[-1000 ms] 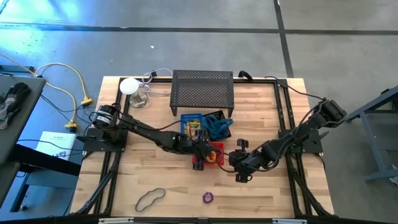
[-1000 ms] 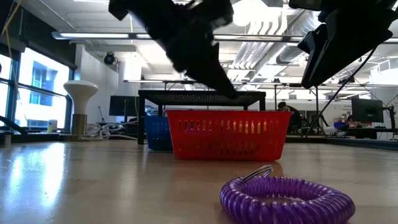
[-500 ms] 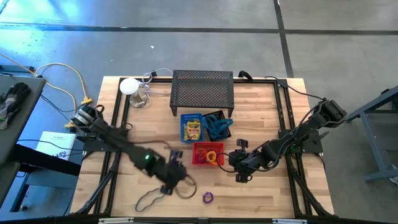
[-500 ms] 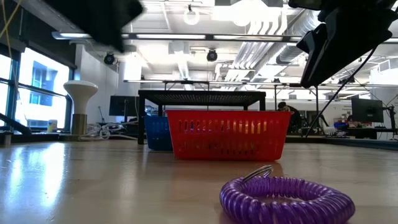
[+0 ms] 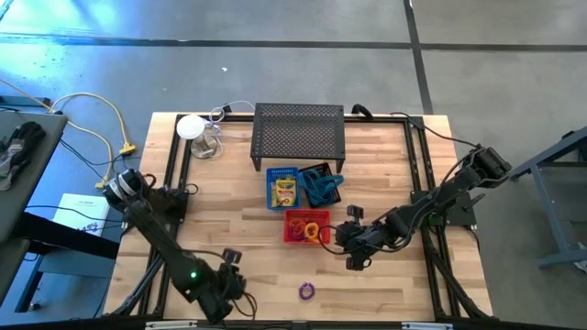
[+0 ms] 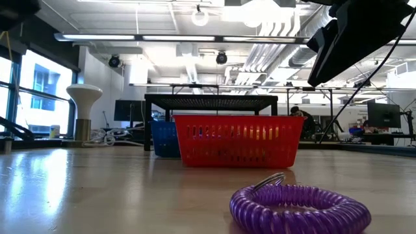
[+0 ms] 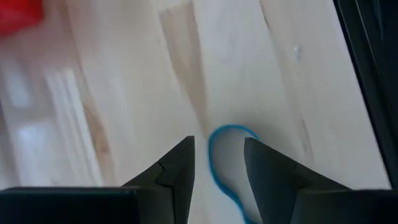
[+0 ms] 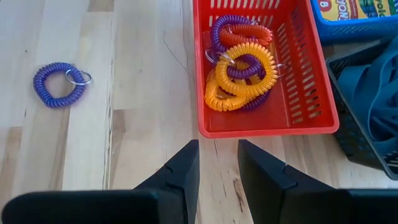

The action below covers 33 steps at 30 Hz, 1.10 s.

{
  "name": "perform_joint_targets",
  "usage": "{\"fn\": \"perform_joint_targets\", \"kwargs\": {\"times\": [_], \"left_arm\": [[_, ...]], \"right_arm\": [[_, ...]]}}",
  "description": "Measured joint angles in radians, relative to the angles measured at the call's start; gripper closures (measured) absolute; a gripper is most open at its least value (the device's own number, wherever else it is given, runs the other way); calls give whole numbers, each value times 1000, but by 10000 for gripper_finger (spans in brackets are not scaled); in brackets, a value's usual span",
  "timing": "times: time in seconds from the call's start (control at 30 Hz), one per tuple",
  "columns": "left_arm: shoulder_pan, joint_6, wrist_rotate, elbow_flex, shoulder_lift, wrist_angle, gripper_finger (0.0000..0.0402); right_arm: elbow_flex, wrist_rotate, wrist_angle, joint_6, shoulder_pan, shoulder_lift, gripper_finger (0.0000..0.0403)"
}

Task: Pick & Place Office Desk Supplies
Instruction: Put the blue rubber band into the black bin

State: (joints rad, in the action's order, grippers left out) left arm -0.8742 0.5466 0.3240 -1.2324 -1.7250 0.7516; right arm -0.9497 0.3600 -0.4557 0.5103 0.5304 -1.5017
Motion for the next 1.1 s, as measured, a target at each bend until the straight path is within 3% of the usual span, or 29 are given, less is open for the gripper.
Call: {"fn": "perform_joint_targets", "kwargs": {"times": [0.4,0.7,0.93,1.1], "left_arm": [[1,135,-97,0,-38,61,270],[78,135,-317,36,-52,69,270],[71,109,-303,42,-84,41,275],[71,112,-300,43,-103,33,299]], "right_arm": [[0,0,4,-3,0,0,306],[0,-45,4,42,0,0,306],[0,-45,6,31,0,0,306],[0,-45,20,9,0,0,306]]}}
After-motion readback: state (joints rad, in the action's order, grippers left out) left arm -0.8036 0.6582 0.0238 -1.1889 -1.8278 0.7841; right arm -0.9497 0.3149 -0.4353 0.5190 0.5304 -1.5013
